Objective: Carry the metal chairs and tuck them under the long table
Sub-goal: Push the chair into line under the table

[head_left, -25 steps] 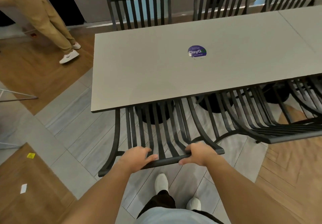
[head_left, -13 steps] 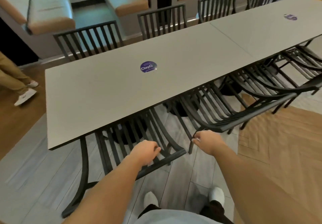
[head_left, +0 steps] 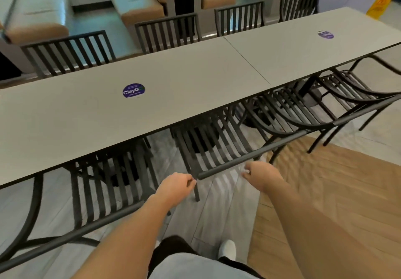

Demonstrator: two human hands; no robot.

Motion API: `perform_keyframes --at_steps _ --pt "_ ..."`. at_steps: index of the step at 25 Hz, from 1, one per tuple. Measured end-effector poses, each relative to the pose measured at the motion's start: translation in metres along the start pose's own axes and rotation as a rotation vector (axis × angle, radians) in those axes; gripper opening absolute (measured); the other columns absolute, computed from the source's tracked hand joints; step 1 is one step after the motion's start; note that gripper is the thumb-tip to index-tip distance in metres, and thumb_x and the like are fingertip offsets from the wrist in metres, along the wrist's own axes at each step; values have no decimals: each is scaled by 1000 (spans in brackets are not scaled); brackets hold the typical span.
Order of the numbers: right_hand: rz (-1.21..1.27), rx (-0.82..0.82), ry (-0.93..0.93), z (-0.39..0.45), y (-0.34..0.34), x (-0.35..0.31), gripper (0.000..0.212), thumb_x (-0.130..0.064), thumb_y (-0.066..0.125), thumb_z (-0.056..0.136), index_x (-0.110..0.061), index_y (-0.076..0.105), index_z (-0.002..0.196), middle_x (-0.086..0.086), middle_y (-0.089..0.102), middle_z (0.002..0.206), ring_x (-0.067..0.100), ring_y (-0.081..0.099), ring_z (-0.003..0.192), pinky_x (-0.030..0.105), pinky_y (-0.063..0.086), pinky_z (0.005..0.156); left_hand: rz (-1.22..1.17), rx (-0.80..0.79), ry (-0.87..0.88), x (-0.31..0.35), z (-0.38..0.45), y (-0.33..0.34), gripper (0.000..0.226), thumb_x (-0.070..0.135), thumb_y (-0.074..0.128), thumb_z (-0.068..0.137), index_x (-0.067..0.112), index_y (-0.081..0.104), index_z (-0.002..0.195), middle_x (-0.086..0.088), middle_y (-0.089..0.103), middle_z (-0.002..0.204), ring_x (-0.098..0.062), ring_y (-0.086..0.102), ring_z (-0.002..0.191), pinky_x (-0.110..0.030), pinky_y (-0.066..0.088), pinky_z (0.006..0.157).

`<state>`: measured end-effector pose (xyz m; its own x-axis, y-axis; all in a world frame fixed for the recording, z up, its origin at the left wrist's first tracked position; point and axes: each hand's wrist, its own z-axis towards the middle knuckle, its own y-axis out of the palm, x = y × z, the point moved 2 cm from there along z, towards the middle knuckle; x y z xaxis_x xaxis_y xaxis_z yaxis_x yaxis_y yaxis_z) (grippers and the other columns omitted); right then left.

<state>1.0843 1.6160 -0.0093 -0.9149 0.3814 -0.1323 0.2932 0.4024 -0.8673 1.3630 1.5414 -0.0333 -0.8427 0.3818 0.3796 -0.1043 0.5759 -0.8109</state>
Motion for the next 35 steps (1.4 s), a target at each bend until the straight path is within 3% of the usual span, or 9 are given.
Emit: perform_keyframes --at_steps 8,11,17,24,26,29,31,33,35 --pt "45 43 40 53 -36 69 33 -46 54 102 -27 65 126 -4 67 110 17 64 101 39 58 88 16 15 47 71 84 -17 33 44 43 107 24 68 99 8 67 81 -9 63 71 -32 55 71" --pt "96 54 37 77 -42 75 39 -44 57 101 -25 58 135 -2 64 122 18 62 110 39 55 94 29 -35 77 75 125 -26 32 42 43 108 23 67 99 7 66 79 -9 63 69 -28 53 67" --pt "78 -3 18 111 -43 88 55 -46 63 99 -25 50 148 -2 59 137 19 59 122 37 54 101 57 -81 113 86 168 -36 35 43 41 108 24 67 120 6 68 91 -8 64 77 -26 53 73" --pt "7 -119 -69 144 -43 111 65 -50 69 92 -29 48 150 -5 56 141 18 55 127 40 52 104 -24 -117 6 95 180 -25 34 43 42 108 22 67 117 10 62 82 -4 59 70 -21 43 64" --pt "-27 -164 -126 155 -43 126 68 -53 68 91 -28 47 150 -5 54 142 19 53 129 41 50 105 -54 -110 -69 98 182 -17 36 47 42 107 23 67 118 9 64 84 -4 60 73 -23 47 67" --pt "-97 -247 -208 172 -41 153 67 -57 69 89 -29 51 147 -6 54 141 19 52 128 41 50 104 -118 -127 -208 107 181 6 48 60 42 103 24 67 123 8 69 94 -7 64 84 -28 52 77" --pt "-160 -265 -260 183 -38 169 60 -57 69 89 -28 56 139 -6 57 133 19 54 121 39 50 100 -202 -158 -296 112 174 24 67 75 42 95 26 61 137 5 69 118 -12 64 106 -31 51 90" --pt "-220 -249 -315 193 -34 179 52 -54 68 91 -26 59 134 -5 60 126 21 55 117 38 50 99 -301 -172 -380 115 165 41 91 90 42 82 30 48 151 2 61 140 -17 57 126 -35 47 102" --pt "-258 -215 -357 200 -30 189 44 -49 66 94 -24 61 130 -3 61 122 23 57 115 39 49 99 -235 -185 -425 122 161 55 109 103 39 67 42 33 157 0 56 146 -20 53 132 -38 47 105"
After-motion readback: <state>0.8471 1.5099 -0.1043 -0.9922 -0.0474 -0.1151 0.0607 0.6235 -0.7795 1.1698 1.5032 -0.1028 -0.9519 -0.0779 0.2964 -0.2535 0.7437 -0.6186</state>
